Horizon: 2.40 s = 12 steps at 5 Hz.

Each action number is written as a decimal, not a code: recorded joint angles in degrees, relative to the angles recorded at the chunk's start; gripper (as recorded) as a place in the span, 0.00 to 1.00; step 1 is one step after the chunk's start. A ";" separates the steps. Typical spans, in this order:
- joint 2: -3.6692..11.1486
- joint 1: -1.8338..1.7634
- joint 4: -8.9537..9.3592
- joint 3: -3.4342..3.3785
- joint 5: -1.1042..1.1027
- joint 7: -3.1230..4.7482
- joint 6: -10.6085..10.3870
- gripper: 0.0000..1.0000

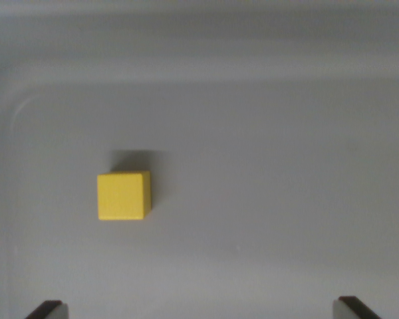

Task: Pick yellow cube

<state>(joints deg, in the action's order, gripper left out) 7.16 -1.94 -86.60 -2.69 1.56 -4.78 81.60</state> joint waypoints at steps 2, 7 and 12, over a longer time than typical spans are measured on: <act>1.48 -0.41 1.12 -0.26 -0.26 -0.67 -2.38 0.00; 4.59 -1.27 3.47 -0.79 -0.81 -2.09 -7.38 0.00; 9.58 -2.66 7.24 -1.66 -1.68 -4.36 -15.39 0.00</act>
<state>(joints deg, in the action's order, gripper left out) 16.74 -4.59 -79.36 -4.34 -0.12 -9.14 66.20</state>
